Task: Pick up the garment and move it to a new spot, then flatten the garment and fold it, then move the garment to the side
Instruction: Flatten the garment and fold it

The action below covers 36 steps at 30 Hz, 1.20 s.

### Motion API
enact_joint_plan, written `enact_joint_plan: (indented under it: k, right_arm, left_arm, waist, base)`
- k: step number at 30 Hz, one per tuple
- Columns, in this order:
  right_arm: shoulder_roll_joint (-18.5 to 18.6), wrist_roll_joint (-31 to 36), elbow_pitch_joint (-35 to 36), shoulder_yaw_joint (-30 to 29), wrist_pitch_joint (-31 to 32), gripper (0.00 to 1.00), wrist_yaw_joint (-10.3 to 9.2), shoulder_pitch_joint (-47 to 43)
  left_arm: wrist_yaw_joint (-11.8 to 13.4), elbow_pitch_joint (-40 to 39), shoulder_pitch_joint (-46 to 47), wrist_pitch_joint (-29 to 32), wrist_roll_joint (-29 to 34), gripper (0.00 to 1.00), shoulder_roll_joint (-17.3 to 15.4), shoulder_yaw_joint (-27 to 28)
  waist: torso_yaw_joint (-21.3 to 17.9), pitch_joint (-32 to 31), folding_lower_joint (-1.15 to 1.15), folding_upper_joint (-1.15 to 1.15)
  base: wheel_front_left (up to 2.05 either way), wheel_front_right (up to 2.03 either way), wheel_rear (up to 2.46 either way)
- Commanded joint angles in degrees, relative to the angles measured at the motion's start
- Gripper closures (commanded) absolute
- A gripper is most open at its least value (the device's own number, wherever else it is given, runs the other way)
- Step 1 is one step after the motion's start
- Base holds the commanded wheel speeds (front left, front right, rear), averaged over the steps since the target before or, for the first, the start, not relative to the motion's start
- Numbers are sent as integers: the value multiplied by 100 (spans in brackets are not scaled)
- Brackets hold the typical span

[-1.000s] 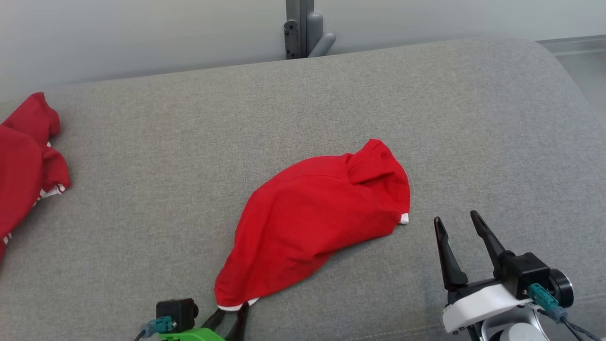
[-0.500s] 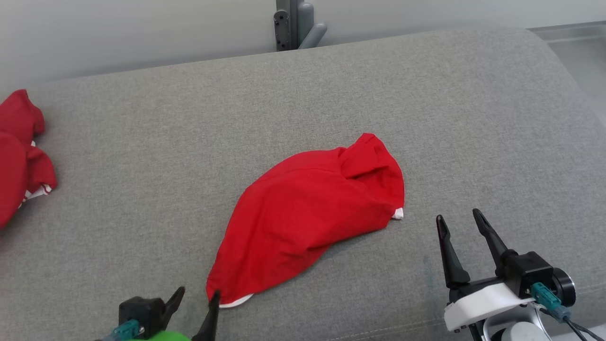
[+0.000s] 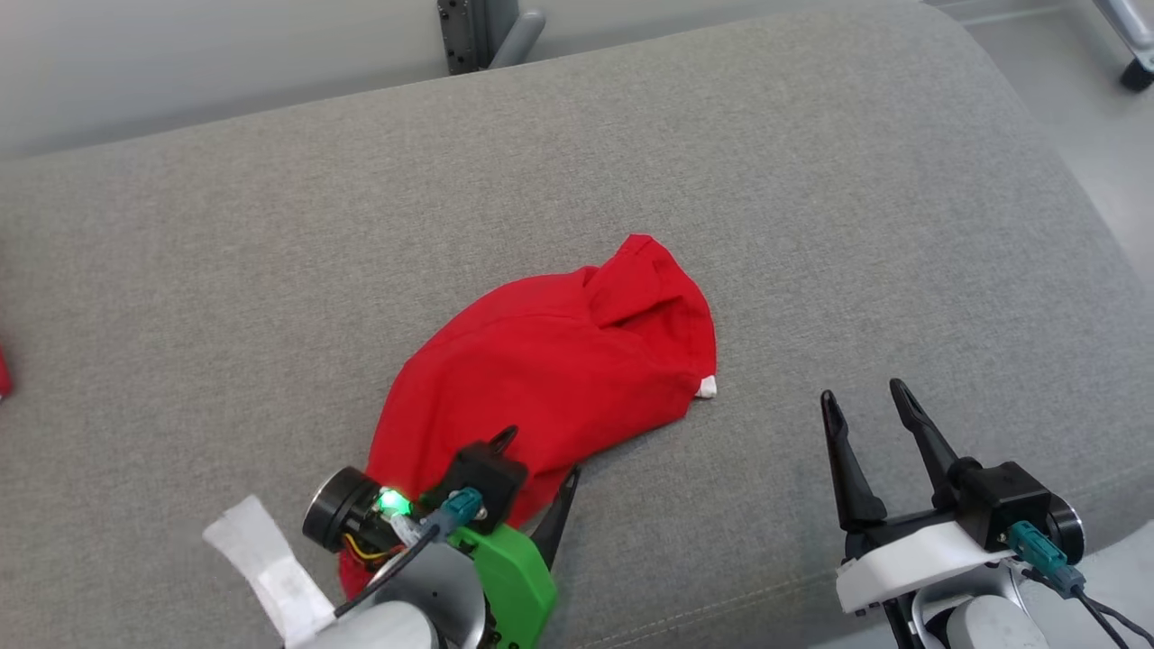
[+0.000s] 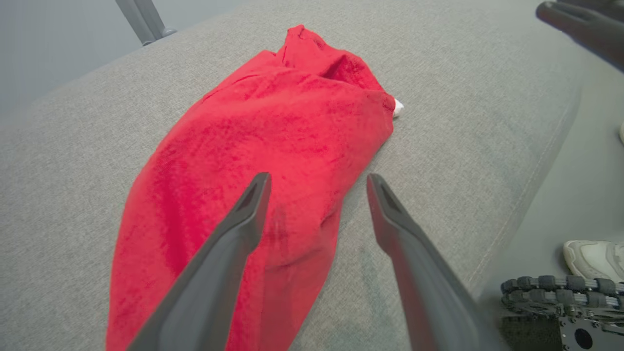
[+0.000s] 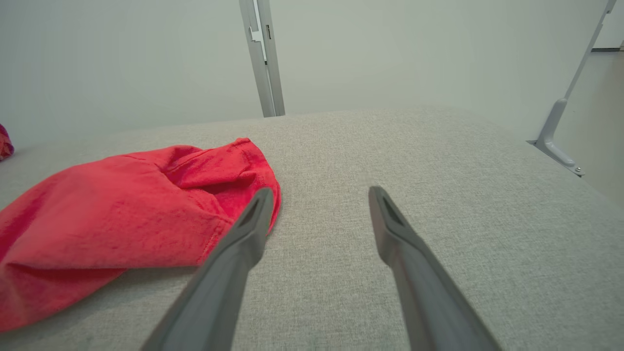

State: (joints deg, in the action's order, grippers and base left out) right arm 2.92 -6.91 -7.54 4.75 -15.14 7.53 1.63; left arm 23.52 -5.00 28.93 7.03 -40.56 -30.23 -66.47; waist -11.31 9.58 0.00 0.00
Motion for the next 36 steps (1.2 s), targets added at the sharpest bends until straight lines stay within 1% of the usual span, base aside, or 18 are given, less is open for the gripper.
enact_joint_plan:
  k: [1,5,9,10,11,15,18,19,20,22,27,29,31,33,34,36]
  right_arm:
    - [-1,-69,-3,16,-1,0,-8,42]
    - [0,-132,3,35,-1,0,-8,37]
    - [-1,-152,14,18,-1,0,-8,39]
    - [-1,-145,14,11,-1,0,-8,33]
    - [-2,-141,13,6,-1,0,-8,26]
    - [-2,-122,15,-27,-1,0,-8,-13]
    - [-4,-85,-2,-32,-1,0,-8,-61]
    - [-2,-72,-13,-23,-1,0,-8,-71]
    - [-2,-64,-17,-21,-1,0,-8,-83]
    - [-2,-42,-16,-14,-1,0,-8,-106]
    - [-1,16,-12,-32,-1,0,-8,-99]
    - [-1,47,-9,-26,-1,0,-8,-71]
    - [-1,73,-7,-14,-1,0,-8,-44]
    - [-1,100,-15,3,-1,0,-8,-12]
    - [-1,111,-22,20,-1,0,-8,4]
    - [-1,117,-35,69,-1,0,-8,40]
  left_arm:
    - [-68,232,212,136,129,0,102,-104]
    - [-190,811,528,409,505,0,176,-364]
    - [-314,1361,616,509,636,0,262,-475]
    - [-321,1434,619,474,639,75,278,-478]
    - [-348,1496,613,439,610,100,297,-468]
    - [-442,1500,517,221,374,100,385,-302]
    - [-494,1368,386,-53,71,100,442,-23]
    - [-505,1282,315,-152,-108,100,465,109]
    - [-569,1166,227,-234,-304,100,501,226]
    - [-737,898,38,-349,-769,100,534,493]
    - [-1382,273,-428,-262,-2271,100,496,1173]
    - [-1572,158,-567,-252,-2921,100,522,1555]
    - [-1665,254,-577,-290,-3388,100,523,1938]
    - [-1723,494,-507,-302,-3799,100,635,2243]
    - [-1704,695,-415,-327,-3858,100,669,2374]
    - [-1644,1171,-186,-334,-3756,100,674,2405]
  waist:
    - [-241,105,0,0]
    - [-426,129,0,0]
    - [-558,124,0,0]
    - [-573,118,0,0]
    - [-585,109,0,0]
    - [-585,77,0,0]
    - [-560,25,0,0]
    - [-551,4,0,0]
    - [-541,-18,0,0]
    - [-515,-43,0,0]
    - [-438,-56,0,0]
    - [-413,-36,0,0]
    - [-390,-7,0,0]
    - [-371,36,0,0]
    - [-368,57,0,0]
    - [-380,115,0,0]
  base:
    - [0,0,0]
    - [0,0,0]
    - [0,0,0]
    - [0,0,0]
    - [0,0,0]
    - [0,0,0]
    - [0,0,0]
    - [0,0,0]
    - [0,0,0]
    - [0,0,0]
    - [0,0,0]
    - [0,0,0]
    - [0,0,0]
    - [0,0,0]
    - [0,0,0]
    - [0,0,0]
